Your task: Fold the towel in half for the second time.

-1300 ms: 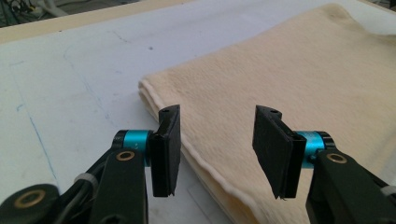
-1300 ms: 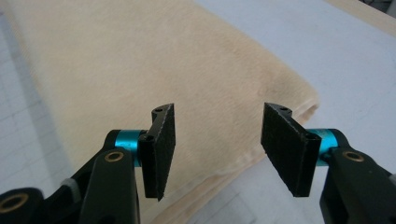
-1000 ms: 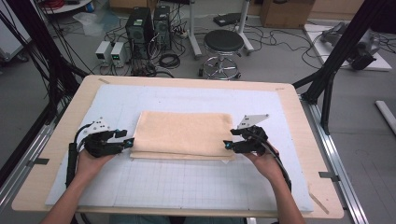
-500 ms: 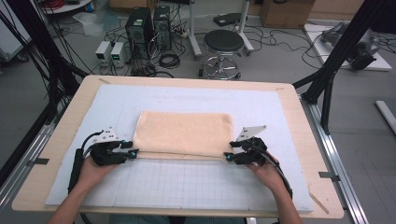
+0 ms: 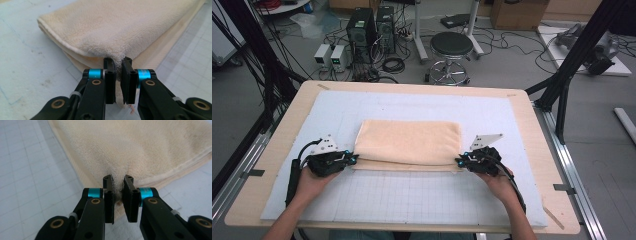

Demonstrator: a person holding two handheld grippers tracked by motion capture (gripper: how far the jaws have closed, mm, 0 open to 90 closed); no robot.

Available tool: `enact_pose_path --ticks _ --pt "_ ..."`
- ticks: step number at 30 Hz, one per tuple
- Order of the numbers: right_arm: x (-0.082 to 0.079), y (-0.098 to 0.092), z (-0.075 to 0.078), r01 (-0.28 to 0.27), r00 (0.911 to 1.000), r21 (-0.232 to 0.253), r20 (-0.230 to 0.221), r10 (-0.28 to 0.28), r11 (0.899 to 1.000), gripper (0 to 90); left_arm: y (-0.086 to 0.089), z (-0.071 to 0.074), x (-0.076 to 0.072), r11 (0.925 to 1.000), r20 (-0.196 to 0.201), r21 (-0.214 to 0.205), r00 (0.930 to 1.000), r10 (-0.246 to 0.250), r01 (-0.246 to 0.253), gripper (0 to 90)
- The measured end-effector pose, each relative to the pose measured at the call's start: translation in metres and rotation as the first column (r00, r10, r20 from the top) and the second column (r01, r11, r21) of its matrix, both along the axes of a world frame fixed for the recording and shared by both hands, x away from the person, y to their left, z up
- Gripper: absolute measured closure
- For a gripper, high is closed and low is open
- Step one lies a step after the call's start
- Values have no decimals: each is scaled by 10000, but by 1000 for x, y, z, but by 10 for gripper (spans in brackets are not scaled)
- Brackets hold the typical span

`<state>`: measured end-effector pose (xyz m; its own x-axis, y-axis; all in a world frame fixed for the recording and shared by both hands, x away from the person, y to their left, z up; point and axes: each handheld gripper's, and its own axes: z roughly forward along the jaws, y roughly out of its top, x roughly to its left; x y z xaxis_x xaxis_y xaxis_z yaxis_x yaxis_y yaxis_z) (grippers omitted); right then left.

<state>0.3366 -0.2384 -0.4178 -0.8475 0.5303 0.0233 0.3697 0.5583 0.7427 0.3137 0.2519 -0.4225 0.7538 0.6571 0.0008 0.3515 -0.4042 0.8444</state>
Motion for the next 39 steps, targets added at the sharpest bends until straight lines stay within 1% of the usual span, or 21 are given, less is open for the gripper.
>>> enact_pose_path --ticks 3,5,8,10,11,12,14,16,17,19,21,22,23,24,25,27,30,33,35,37,39 --pt "-4 -1 10 -7 9998 179 208 4 9998 811 2 6 -4 10000 143 -14 9999 -88 89 827" --pt "-6 -2 15 -100 9995 273 312 92 9996 811 1 6 -7 9998 97 57 9998 -188 188 827" --pt "-10 -2 15 -212 9996 175 186 209 9996 809 2 3 -13 9992 -11 231 9994 -338 338 826" --pt "-12 0 10 -311 9995 48 23 311 9995 799 2 -1 -15 9984 -231 319 9986 -470 477 819" --pt "-13 0 7 -369 9993 -99 -113 368 9993 774 2 -3 -15 9983 -455 294 9977 -499 512 796" --pt "-14 1 4 -375 9989 -229 -297 369 9990 716 3 -4 -16 9986 -588 317 9974 -410 430 738" --pt "-15 0 2 -258 9986 -173 -466 250 9995 618 7 -4 -16 9995 -710 210 9972 -216 231 590" --pt "-16 -2 4 -194 9995 90 -265 196 9998 567 11 -1 -15 10000 -695 -79 9976 13 -18 507" --pt "-17 -2 7 -210 9997 269 -145 214 9994 567 12 1 -14 9996 -608 -271 9981 108 -124 503" --pt "-17 -1 10 -163 9999 384 47 161 9991 582 13 5 -12 9987 -456 -444 9987 217 -238 509" --pt "-14 0 10 -124 9999 466 69 121 9988 625 10 7 -8 9984 -394 -537 9991 171 -192 563" --pt "-12 2 9 -135 9999 470 61 133 9988 643 7 6 -7 9983 -386 -534 9990 223 -243 589" --pt "-10 3 7 -125 9999 383 -19 126 9992 655 4 5 -5 9989 -386 -394 9990 221 -236 614" --pt "-8 5 5 -119 9999 279 -27 120 9995 661 0 3 -3 9988 -461 -427 9987 224 -243 641" --pt "-7 6 3 -124 9998 166 -160 127 9998 663 -2 0 -1 9992 -531 -355 9985 164 -183 657" --pt "-5 8 -2 -59 9996 25 -267 60 10000 664 -5 -5 2 9999 -708 -104 9974 104 -112 674" --pt "-3 8 -7 -34 9991 -87 -420 30 10000 664 -6 -13 3 9999 -1000 114 9950 87 -76 684" --pt "-3 7 -9 -3 9990 3 -452 3 10000 652 -4 -15 3 9999 -1069 -60 9942 97 -104 679" --pt "-5 6 -7 87 9993 92 -356 -83 9999 618 -3 -15 2 9997 -1058 -203 9943 131 -153 662" --pt "-6 4 -4 278 9993 270 -246 -271 9992 570 -2 -14 1 9997 -1031 -198 9946 138 -159 632" --pt "-6 1 -3 456 9988 416 -212 -448 9981 539 -1 -13 -1 9990 -1056 -395 9942 179 -222 603"
